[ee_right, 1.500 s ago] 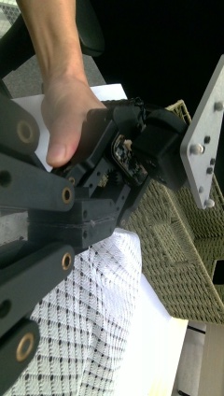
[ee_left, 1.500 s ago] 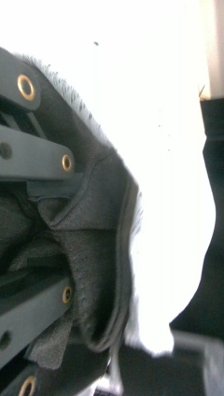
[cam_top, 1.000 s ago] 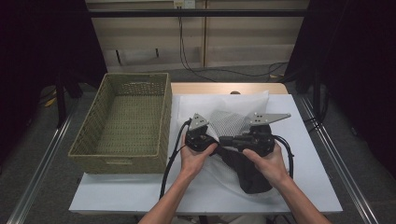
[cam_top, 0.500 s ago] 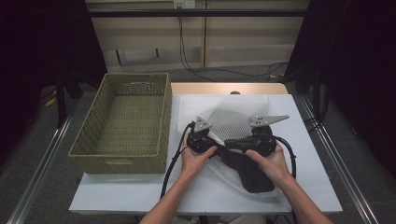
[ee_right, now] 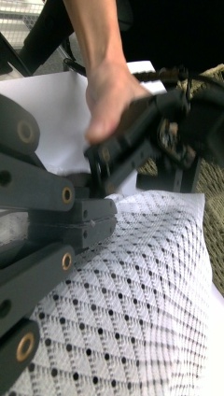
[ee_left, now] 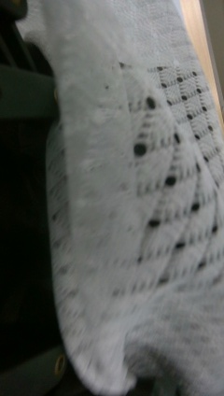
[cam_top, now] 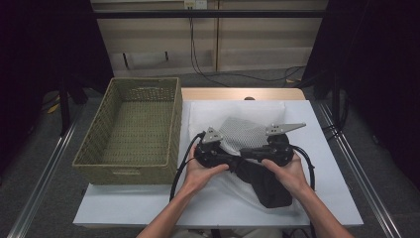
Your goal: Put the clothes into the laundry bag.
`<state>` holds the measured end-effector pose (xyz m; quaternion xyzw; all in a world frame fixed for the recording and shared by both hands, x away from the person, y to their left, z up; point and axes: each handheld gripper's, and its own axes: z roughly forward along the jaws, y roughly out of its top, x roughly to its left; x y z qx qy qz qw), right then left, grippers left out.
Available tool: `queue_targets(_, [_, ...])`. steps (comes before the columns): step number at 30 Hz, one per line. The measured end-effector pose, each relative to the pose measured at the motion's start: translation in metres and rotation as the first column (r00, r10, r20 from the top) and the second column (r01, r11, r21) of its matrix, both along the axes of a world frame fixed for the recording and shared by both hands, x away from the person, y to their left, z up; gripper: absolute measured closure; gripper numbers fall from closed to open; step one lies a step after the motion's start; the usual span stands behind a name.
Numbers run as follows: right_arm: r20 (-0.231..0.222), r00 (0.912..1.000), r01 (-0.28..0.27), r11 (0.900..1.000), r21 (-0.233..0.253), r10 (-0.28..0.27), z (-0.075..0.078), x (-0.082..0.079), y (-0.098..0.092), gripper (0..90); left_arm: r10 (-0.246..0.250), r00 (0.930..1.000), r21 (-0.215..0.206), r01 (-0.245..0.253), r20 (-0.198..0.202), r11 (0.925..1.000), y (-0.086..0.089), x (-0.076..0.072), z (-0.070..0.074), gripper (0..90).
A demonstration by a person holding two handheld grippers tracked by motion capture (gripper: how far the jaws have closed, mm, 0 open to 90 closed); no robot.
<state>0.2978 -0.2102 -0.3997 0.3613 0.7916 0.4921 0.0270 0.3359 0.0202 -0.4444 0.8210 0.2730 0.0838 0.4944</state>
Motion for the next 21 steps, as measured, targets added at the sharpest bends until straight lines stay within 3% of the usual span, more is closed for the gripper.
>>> queue_targets(2, [0.002, 1.0000, 0.003, 1.000, 0.000, -0.003, 0.000, 0.000, -0.001, 90.0, -0.008, 1.0000, -0.004, 0.008, -0.003, 1.0000, 0.003, -0.005, 0.003, 28.2])
queue_targets(5, [0.003, 1.0000, 0.007, 1.000, 0.000, -0.007, 0.001, 0.001, -0.002, 90.0, -0.003, 0.9995, 0.016, 0.003, 0.032, 0.9999, 0.011, -0.013, 0.008, 23.9])
queue_targets(8, [0.008, 0.9999, 0.009, 1.000, -0.001, -0.009, 0.002, 0.001, -0.003, 90.0, 0.008, 0.9996, 0.028, -0.009, 0.026, 0.9996, 0.017, -0.015, 0.007, 18.9])
queue_targets(10, [0.009, 0.9999, 0.011, 1.000, 0.000, -0.011, 0.002, 0.001, -0.004, 90.0, 0.024, 0.9997, 0.033, -0.024, -0.003, 0.9992, 0.016, -0.011, 0.003, 14.1])
queue_targets(12, [0.008, 0.9999, 0.012, 1.000, 0.001, -0.012, 0.002, 0.001, -0.003, 90.0, 0.031, 0.9995, 0.079, -0.032, 0.006, 0.9963, 0.014, -0.009, -0.002, 12.4])
queue_targets(13, [0.013, 0.9999, 0.010, 1.000, 0.000, -0.010, 0.003, 0.001, -0.003, 90.0, 0.036, 0.9993, 0.073, -0.035, -0.009, 0.9967, 0.014, -0.008, -0.004, 11.6])
queue_targets(15, [0.014, 0.9999, 0.009, 1.000, -0.003, -0.009, 0.004, 0.000, -0.003, 90.0, 0.055, 0.9985, 0.095, -0.055, 0.008, 0.9939, 0.013, -0.009, -0.007, 11.5])
queue_targets(16, [0.013, 0.9999, 0.010, 1.000, -0.001, -0.010, 0.004, 0.000, -0.003, 90.0, 0.043, 0.9991, 0.098, -0.044, 0.003, 0.9943, 0.013, -0.009, -0.010, 10.4])
queue_targets(18, [0.015, 0.9999, 0.005, 1.000, -0.003, -0.005, 0.004, 0.000, -0.003, 90.0, 0.040, 0.9992, 0.144, -0.040, 0.007, 0.9887, 0.011, -0.009, -0.012, 9.5])
queue_targets(21, [0.019, 0.9998, 0.006, 1.000, -0.004, -0.006, 0.005, -0.001, -0.002, 90.0, 0.017, 0.9997, 0.138, -0.015, -0.015, 0.9903, 0.007, -0.008, -0.016, 8.4])
